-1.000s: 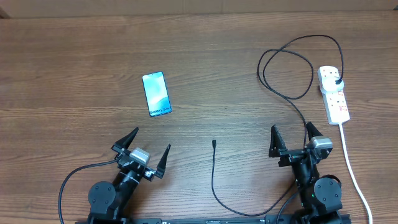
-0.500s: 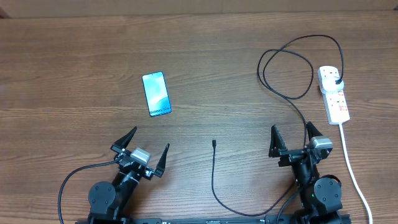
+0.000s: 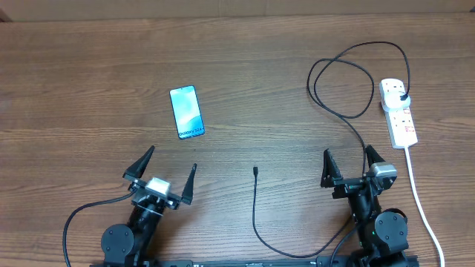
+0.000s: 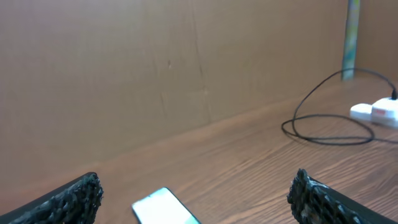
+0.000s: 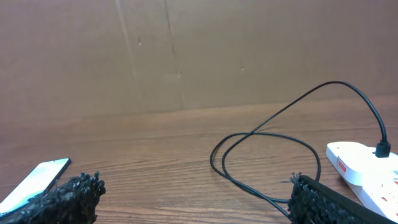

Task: Plug charger to phone and switch on socket
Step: 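Move the left gripper over the phone and lower onto it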

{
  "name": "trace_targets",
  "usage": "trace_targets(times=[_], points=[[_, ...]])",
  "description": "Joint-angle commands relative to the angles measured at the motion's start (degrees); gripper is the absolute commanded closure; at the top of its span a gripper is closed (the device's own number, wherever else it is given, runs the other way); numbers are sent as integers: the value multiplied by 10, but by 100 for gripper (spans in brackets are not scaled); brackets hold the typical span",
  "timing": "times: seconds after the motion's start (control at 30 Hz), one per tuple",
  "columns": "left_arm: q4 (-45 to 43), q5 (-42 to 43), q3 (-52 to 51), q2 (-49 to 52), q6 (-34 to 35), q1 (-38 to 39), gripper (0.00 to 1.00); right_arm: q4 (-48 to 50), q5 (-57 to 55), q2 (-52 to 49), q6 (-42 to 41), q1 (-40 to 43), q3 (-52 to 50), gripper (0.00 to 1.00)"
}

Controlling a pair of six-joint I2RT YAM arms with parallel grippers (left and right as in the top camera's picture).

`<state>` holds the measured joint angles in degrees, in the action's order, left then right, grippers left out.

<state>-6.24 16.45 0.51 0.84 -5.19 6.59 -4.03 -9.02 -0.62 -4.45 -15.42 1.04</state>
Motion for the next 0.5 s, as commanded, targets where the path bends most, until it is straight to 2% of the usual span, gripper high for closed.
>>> trace_targets(times=[0.0,0.03,0.23,0.47], points=[[27,-13,20,-6,121,-2,0,3,-4,4,2,2,-6,0],[50,-1,33,-6,148,-2,0,3,-4,4,2,2,-6,0],[184,33,125,15,170,-2,0,3,-4,4,2,2,-6,0],[320,54,297,165,167,-2,0,3,-4,4,2,2,-6,0]])
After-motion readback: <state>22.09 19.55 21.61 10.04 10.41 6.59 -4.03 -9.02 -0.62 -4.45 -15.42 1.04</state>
